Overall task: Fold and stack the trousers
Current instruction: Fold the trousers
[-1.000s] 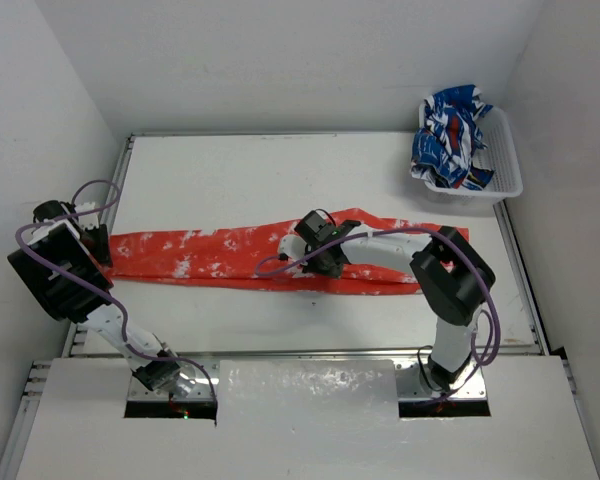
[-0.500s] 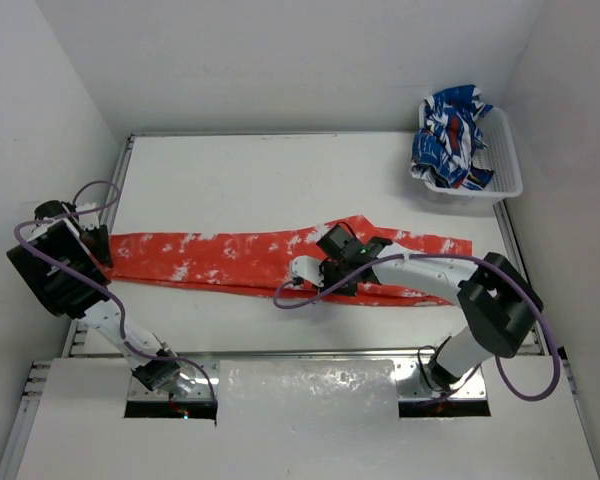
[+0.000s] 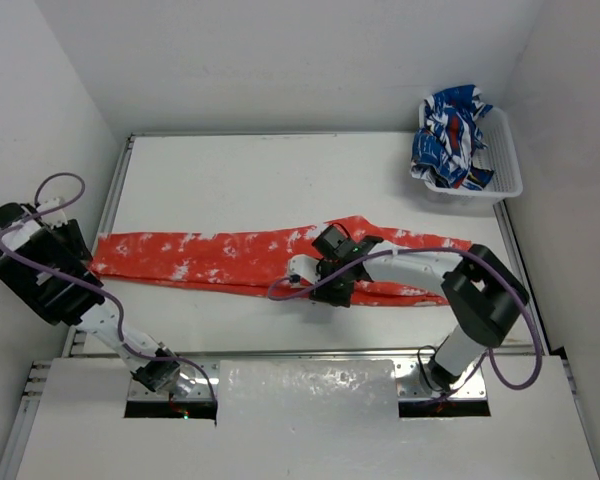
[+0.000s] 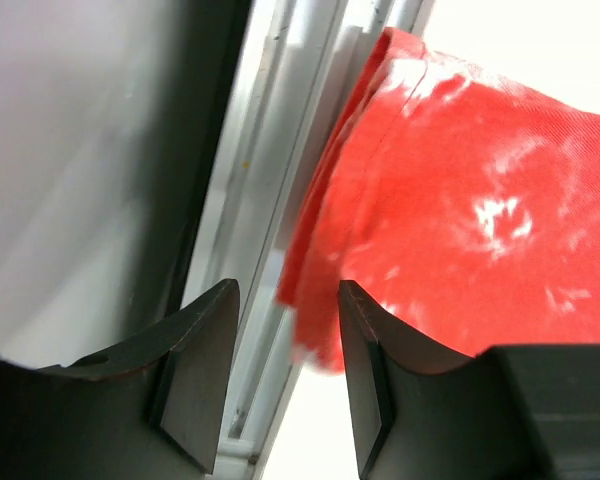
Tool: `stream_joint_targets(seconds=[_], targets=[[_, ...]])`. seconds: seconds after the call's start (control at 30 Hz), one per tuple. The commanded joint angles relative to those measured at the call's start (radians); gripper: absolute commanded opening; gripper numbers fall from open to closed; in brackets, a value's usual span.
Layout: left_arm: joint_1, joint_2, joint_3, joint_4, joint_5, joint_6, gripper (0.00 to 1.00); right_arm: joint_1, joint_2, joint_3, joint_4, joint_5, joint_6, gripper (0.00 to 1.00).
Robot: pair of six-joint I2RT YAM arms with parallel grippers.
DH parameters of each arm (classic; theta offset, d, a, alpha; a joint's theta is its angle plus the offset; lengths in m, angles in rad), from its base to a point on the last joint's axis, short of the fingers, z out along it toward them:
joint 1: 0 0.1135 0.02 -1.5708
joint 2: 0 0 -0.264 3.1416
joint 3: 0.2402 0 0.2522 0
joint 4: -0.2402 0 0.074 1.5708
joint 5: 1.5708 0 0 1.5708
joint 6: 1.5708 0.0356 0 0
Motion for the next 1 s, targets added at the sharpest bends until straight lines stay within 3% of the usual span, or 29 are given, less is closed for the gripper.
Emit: stream_joint_targets(seconds=[0.0, 0.17, 0.27, 0.37, 0.47, 0.7, 0.73, 0.8, 0.83, 0.9, 0.97], targets=[[0.019, -0.070, 0.050, -0.072, 0.104, 0.009, 0.43, -0.009, -0.110, 0.056, -0.004, -0.027, 0.021, 0.56], [0.019, -0.065, 0.050, -0.072, 0.096, 0.018, 0.46, -0.046, -0.173, 0.056, -0.028, -0.050, 0.074, 0.57], [0.018, 0.004, 0.076, -0.109, 0.096, 0.027, 0.47, -0.141, -0.209, 0.027, 0.017, -0.120, 0.181, 0.57], [0.004, 0.062, 0.078, -0.132, 0.161, 0.058, 0.61, -0.299, -0.268, -0.021, 0.131, -0.130, 0.329, 0.58], [-0.014, 0.080, 0.026, -0.060, 0.106, 0.046, 0.67, -0.397, -0.293, -0.058, 0.172, -0.116, 0.472, 0.60], [-0.022, 0.154, -0.056, 0.021, -0.070, 0.026, 0.67, -0.649, -0.333, -0.151, 0.219, -0.002, 0.673, 0.60], [-0.021, 0.159, -0.059, 0.023, -0.071, 0.027, 0.65, -0.670, -0.344, -0.165, 0.223, 0.013, 0.690, 0.60], [-0.019, 0.168, -0.070, 0.025, -0.065, 0.027, 0.52, -0.728, -0.356, -0.202, 0.237, 0.018, 0.707, 0.59], [-0.018, 0.170, -0.071, 0.026, -0.059, 0.032, 0.40, -0.744, -0.368, -0.226, 0.242, 0.019, 0.723, 0.60], [-0.016, 0.171, -0.070, 0.005, -0.030, 0.038, 0.27, -0.792, -0.382, -0.243, 0.248, 0.025, 0.737, 0.59], [-0.013, 0.163, -0.057, -0.017, 0.010, 0.044, 0.05, -0.836, -0.394, -0.257, 0.240, 0.048, 0.748, 0.59]])
